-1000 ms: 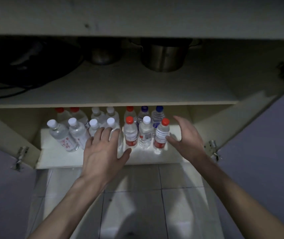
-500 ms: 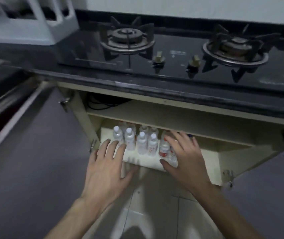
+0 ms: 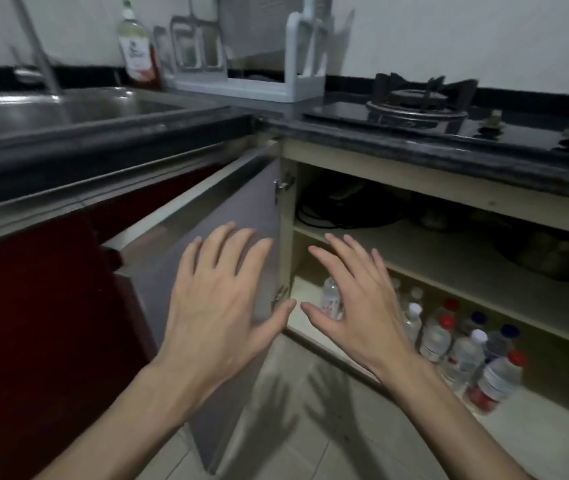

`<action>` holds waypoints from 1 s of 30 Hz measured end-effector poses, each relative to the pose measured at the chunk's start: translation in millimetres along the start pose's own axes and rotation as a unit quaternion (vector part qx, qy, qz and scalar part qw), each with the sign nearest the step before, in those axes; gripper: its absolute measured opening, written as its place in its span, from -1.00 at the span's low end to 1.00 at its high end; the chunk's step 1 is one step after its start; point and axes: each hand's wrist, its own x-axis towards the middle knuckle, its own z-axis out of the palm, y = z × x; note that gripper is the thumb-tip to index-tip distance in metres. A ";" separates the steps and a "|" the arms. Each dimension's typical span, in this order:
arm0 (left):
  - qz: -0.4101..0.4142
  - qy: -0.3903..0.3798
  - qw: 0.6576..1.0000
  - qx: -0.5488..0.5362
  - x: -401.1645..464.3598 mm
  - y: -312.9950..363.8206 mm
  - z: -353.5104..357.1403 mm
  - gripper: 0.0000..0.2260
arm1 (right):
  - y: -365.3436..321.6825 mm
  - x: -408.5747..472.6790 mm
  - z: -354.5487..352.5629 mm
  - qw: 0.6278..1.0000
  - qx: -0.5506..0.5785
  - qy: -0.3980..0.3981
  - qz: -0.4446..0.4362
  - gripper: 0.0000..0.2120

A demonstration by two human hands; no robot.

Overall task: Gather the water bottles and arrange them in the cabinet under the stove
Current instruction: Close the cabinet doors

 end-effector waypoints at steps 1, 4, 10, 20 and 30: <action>-0.006 0.009 1.000 0.006 -8.9 -5.9 -7.8 -0.33 | -10.9 2.2 3.0 1.000 0.005 0.003 -0.015 -0.27; 0.004 0.060 0.998 0.006 -39.3 -22.3 -31.7 -0.37 | -44.6 9.9 7.1 0.999 0.022 0.004 -0.050 -0.24; -0.015 0.168 0.986 -0.006 -86.8 -60.6 -57.1 -0.36 | -108.5 21.6 15.4 0.993 0.052 0.006 -0.107 -0.14; -0.073 0.134 0.987 -0.057 -79.2 -110.0 -37.8 -0.20 | -161.6 32.2 48.5 0.983 0.098 -0.024 -0.152 0.24; -0.008 0.118 0.987 -0.109 -57.9 -135.0 -27.9 -0.29 | -165.6 42.1 70.6 0.981 0.123 0.017 -0.152 0.25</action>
